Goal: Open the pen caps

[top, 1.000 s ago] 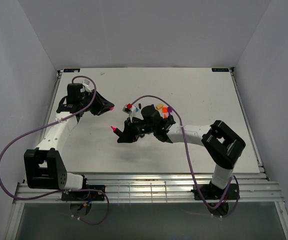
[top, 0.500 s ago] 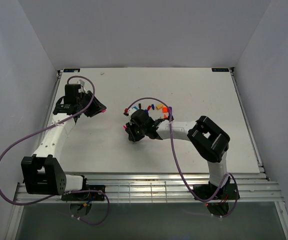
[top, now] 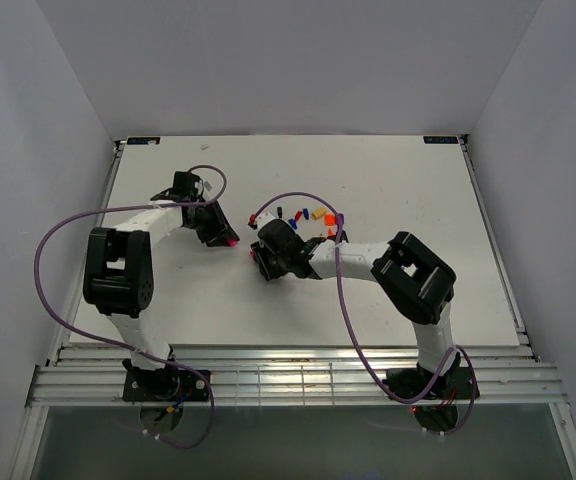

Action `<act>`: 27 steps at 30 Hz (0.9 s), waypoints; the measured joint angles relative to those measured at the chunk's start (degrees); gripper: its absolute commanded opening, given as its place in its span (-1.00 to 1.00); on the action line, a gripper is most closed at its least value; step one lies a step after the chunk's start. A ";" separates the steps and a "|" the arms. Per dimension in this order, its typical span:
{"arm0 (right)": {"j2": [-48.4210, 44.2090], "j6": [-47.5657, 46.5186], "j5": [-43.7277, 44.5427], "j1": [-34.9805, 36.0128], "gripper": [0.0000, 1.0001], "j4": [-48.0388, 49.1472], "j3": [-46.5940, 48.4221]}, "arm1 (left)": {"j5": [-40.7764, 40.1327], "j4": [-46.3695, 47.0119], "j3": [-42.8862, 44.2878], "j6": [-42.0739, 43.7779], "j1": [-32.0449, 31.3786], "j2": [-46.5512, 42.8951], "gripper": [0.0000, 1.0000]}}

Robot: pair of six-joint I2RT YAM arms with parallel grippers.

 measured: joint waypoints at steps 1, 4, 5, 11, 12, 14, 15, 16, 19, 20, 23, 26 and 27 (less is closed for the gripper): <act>0.00 -0.07 0.17 0.00 -0.20 0.04 0.00 | 0.26 0.02 0.90 0.09 -0.39 1.64 -1.00; 0.00 -0.09 0.46 0.00 -0.10 0.07 0.02 | 0.83 0.39 2.99 0.24 -1.25 4.59 -0.98; 0.00 -0.11 0.50 0.00 -0.07 0.09 0.04 | 0.92 0.37 3.52 0.28 -1.31 4.98 -0.84; -0.13 -0.20 1.14 0.00 0.03 -0.26 0.20 | 0.81 0.83 6.51 0.70 -1.31 8.07 -0.33; -0.24 -0.22 1.31 0.00 0.05 -0.66 0.17 | 0.81 0.83 6.64 0.76 -1.31 8.55 -0.27; -0.83 -0.35 1.57 0.00 0.16 -1.51 -0.04 | 0.81 0.85 6.73 0.85 -1.29 9.57 -0.15; -1.33 -0.44 1.70 0.00 0.19 -2.16 -0.31 | 0.83 0.83 6.73 0.96 -1.29 10.14 -0.07; -1.95 -0.66 1.81 0.02 0.23 -2.54 -0.66 | 0.81 0.81 6.73 1.11 -1.29 10.49 -0.05; -5.66 -1.38 2.49 0.22 0.34 -3.91 -2.29 | 0.66 0.81 6.73 1.27 -1.29 11.19 0.01; -7.28 -1.51 2.67 0.22 0.36 -4.13 -2.73 | 0.66 0.85 6.73 1.29 -1.29 11.19 0.02; -12.15 -1.60 3.04 0.26 0.49 -5.05 -2.91 | 0.72 1.05 6.73 1.31 -1.29 11.19 0.09; -17.79 -1.31 4.02 0.33 0.91 -5.38 -3.69 | 0.94 1.29 6.86 1.68 -1.29 11.19 0.95; -19.91 -1.18 4.70 0.33 0.90 -5.68 -4.48 | 2.32 1.42 7.30 1.57 -1.22 10.93 0.96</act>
